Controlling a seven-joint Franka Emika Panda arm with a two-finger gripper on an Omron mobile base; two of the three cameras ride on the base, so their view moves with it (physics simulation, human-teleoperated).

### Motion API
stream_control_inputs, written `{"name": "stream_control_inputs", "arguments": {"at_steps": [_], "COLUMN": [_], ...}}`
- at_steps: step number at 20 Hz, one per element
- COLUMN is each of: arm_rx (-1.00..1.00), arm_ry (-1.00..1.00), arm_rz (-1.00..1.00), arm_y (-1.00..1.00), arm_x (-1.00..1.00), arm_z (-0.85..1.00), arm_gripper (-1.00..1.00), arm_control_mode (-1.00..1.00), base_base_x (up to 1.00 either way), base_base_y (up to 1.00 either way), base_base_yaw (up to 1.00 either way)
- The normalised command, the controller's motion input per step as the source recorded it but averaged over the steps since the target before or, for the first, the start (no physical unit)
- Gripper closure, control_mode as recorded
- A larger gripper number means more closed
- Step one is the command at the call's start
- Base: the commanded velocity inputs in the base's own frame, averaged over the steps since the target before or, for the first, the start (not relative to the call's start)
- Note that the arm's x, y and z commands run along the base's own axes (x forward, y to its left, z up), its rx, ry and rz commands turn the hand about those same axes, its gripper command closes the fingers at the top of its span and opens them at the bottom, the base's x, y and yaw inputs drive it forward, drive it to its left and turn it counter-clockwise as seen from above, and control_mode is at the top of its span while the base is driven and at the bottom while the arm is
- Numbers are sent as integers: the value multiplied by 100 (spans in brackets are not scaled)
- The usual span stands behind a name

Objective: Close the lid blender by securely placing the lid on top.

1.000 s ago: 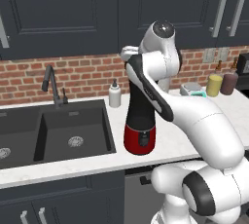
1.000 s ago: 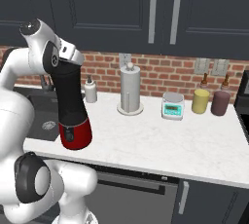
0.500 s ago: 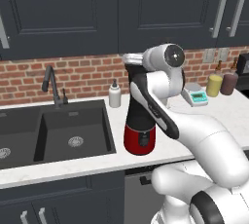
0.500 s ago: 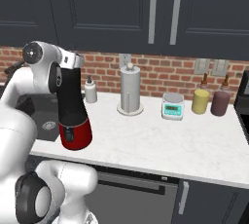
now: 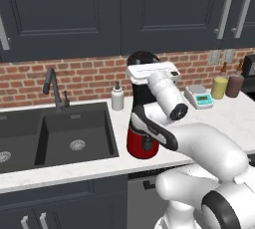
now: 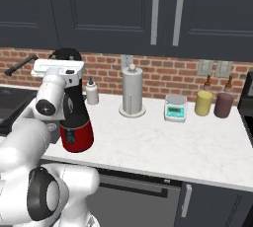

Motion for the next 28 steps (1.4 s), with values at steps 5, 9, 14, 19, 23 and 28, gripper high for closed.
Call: {"name": "stream_control_inputs", "arguments": {"at_steps": [5,9,14,19,23,28], "arm_rx": [-1,-2,-3,-4,-23,-41], "arm_ry": [20,28,33,28,28,18], "arm_rz": [0,0,0,-3,-4,-5], "arm_y": [7,10,1,20,73,92], "arm_x": [-4,-3,-9,-70,-100,-100], "arm_z": [-6,0,1,37,17,-1], "arm_gripper": [-100,-100,-100,-100,-100,-100], "arm_control_mode": [-100,-100,-100,-100,-100,-100], "base_base_x": [0,0,0,0,0,0], "base_base_y": [0,0,0,0,0,0], "base_base_yaw": [0,0,0,0,0,0]}}
